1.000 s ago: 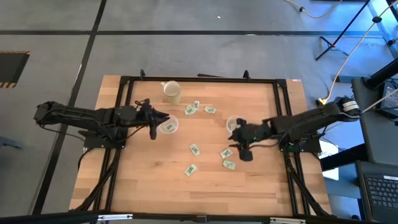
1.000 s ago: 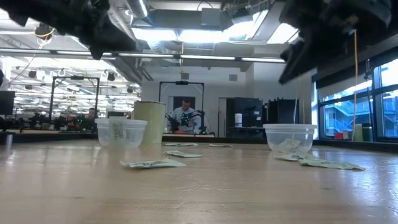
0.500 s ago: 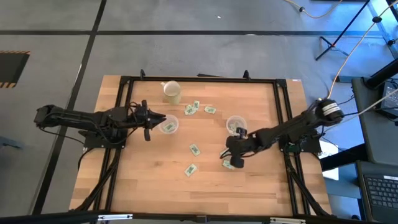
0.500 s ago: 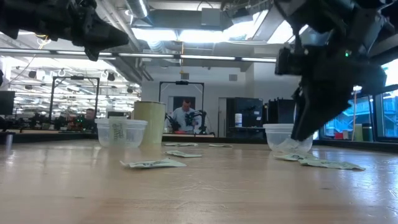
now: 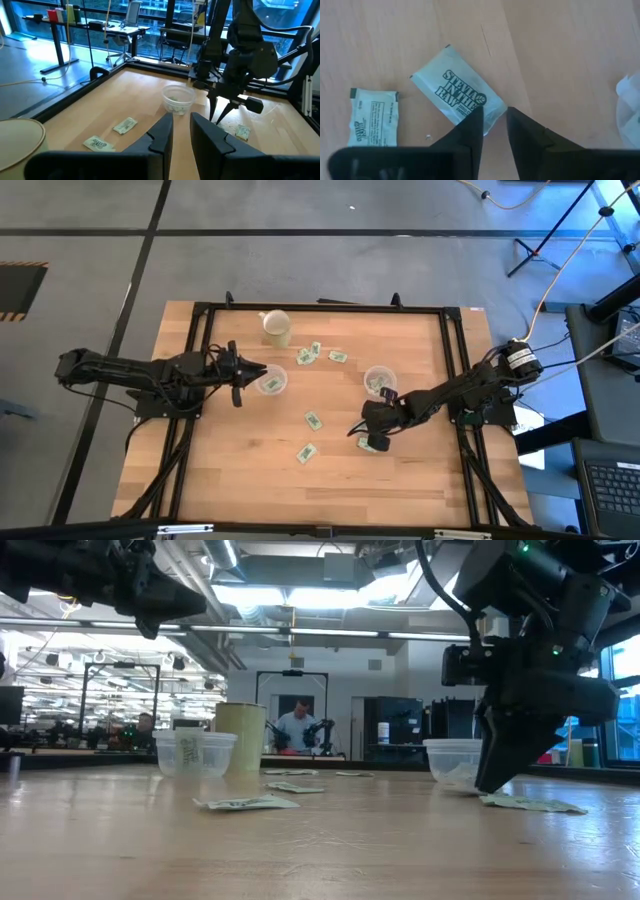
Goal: Pick and place Stevia / Truvia into bins
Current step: Put the stevia packet into the right transparent container
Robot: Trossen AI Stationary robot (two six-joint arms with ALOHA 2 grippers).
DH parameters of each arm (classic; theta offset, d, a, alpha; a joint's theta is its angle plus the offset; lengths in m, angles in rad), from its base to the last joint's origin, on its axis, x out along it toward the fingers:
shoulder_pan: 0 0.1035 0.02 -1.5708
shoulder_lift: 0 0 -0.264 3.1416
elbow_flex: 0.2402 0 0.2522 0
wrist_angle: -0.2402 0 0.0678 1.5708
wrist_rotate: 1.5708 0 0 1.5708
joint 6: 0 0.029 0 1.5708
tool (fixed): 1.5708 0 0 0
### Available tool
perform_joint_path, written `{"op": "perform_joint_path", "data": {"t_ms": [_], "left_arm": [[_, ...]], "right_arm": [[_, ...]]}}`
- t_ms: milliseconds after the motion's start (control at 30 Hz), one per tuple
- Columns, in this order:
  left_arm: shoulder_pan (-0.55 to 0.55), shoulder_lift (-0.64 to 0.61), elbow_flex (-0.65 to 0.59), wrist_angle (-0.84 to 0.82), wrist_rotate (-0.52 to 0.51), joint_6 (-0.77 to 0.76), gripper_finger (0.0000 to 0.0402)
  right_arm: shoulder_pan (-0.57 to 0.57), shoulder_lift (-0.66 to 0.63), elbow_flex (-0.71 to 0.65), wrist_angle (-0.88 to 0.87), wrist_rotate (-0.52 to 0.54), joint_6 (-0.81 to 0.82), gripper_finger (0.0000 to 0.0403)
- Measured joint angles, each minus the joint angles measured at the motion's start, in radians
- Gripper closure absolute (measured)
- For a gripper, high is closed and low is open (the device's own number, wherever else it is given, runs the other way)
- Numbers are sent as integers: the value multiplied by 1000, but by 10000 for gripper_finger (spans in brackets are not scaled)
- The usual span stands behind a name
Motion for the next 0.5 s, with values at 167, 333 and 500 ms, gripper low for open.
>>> {"op": "perform_joint_path", "data": {"t_ms": [167,333,500], "left_arm": [[0,0,0,-4,0,0,341],[0,0,0,-4,0,0,341],[0,0,0,-4,0,0,341]], "right_arm": [[0,-3,-1,-4,-2,-1,349],[0,-3,-1,-6,-1,-3,391],[0,-3,36,-14,-11,-25,394]]}}
